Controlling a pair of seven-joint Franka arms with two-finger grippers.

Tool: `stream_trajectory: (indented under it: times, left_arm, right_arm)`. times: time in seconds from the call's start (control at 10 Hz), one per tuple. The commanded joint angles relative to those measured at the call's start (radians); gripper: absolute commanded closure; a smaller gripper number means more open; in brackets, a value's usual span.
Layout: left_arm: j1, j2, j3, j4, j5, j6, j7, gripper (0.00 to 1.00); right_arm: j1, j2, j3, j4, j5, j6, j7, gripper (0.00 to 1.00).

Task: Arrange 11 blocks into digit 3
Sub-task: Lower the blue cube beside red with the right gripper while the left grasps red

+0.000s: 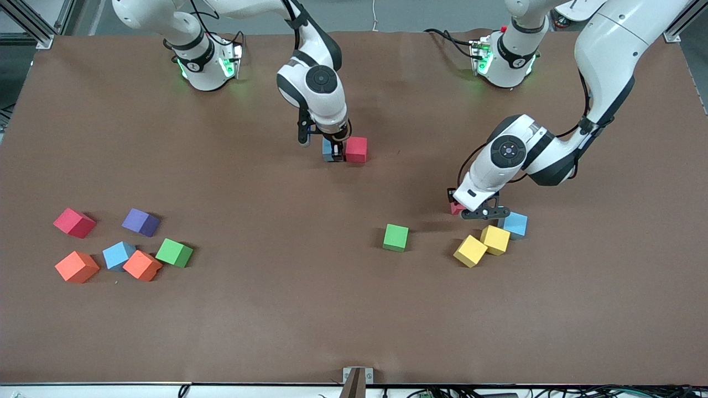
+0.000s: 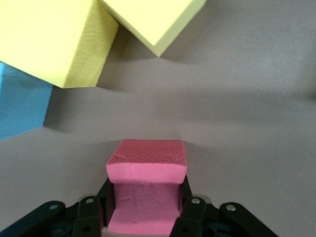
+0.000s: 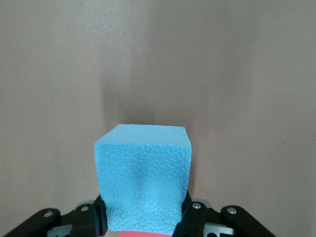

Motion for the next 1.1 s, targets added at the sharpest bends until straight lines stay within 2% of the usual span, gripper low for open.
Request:
stream_trajectory:
  times: [0.0, 0.1, 0.4, 0.5, 0.7, 0.9, 1.0]
  left_arm:
    - [0.012, -0.029, -0.072, 0.063, -0.007, -0.132, -0.133, 0.79]
    - [0.009, -0.028, -0.106, 0.089, -0.007, -0.197, -0.241, 0.79]
    - [-0.001, -0.022, -0.179, 0.100, -0.009, -0.218, -0.534, 0.79]
    - [-0.024, -0.016, -0.204, 0.118, -0.009, -0.218, -0.632, 0.79]
    - [-0.105, 0.006, -0.204, 0.169, -0.016, -0.217, -0.833, 0.79]
    - [-0.124, 0.006, -0.206, 0.205, -0.064, -0.217, -0.973, 0.79]
    - [-0.129, 0.004, -0.206, 0.227, -0.108, -0.216, -1.015, 0.79]
  right_arm:
    - [0.012, 0.016, -0.008, 0.012, -0.038, 0.006, 0.031, 0.79]
    - [0.012, 0.019, -0.008, 0.018, -0.038, 0.006, 0.031, 0.77]
    - [0.022, 0.030, -0.006, 0.020, -0.041, 0.006, 0.031, 0.68]
    - [0.022, 0.031, -0.006, 0.020, -0.041, 0.006, 0.031, 0.57]
    - [0.024, 0.044, -0.008, 0.020, -0.043, 0.013, 0.031, 0.41]
    - [0.029, 0.045, -0.008, 0.021, -0.043, 0.017, 0.039, 0.03]
    - [0.029, 0.047, -0.008, 0.026, -0.043, 0.017, 0.040, 0.01]
